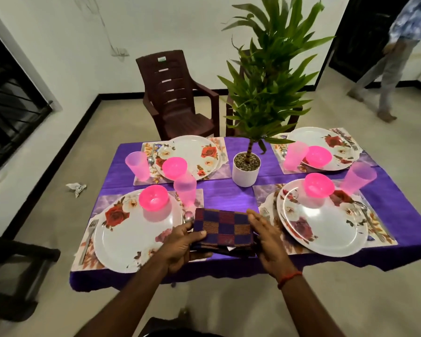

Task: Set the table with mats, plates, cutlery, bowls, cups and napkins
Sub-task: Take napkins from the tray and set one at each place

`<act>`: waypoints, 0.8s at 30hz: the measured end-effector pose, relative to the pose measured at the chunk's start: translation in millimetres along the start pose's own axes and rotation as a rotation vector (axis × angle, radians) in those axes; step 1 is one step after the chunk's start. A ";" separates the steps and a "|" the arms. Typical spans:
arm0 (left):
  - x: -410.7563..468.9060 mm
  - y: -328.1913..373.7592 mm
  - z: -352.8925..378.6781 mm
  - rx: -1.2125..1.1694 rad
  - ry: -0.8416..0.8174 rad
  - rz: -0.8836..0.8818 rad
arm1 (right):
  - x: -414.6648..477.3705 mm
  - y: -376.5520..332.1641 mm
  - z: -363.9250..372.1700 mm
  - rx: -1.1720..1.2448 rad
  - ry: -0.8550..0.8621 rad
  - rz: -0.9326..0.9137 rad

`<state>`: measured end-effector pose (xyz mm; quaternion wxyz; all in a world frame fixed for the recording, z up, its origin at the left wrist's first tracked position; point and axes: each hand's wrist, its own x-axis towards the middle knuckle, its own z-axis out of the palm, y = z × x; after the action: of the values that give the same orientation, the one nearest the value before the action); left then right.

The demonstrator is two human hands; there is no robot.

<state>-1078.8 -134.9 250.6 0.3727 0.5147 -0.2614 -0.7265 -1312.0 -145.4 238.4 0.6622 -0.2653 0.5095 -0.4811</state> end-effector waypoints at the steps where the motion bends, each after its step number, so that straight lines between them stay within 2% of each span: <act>1: 3.7 -0.7 -0.1 0.007 0.009 0.003 | 0.2 2.5 -0.2 -0.104 -0.015 0.006; 9: 48.5 -8.3 -1.1 -0.022 0.056 -0.033 | 24.2 22.2 -19.6 -0.417 -0.049 0.007; 15: 87.7 -9.3 7.0 -0.042 0.072 -0.043 | 56.7 14.8 -32.4 -0.544 0.085 -0.095; 20: 111.0 -2.2 5.5 0.294 0.167 0.112 | 81.8 16.2 -33.1 -0.565 0.157 -0.120; 24: 128.8 -3.1 -1.9 0.523 0.131 0.234 | 105.5 23.0 -33.9 -0.587 0.169 -0.075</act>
<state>-1102.6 -237.4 176.3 0.3246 0.6054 -0.4730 -0.5517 -1333.2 -227.3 163.3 0.4946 -0.4230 0.6697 -0.3578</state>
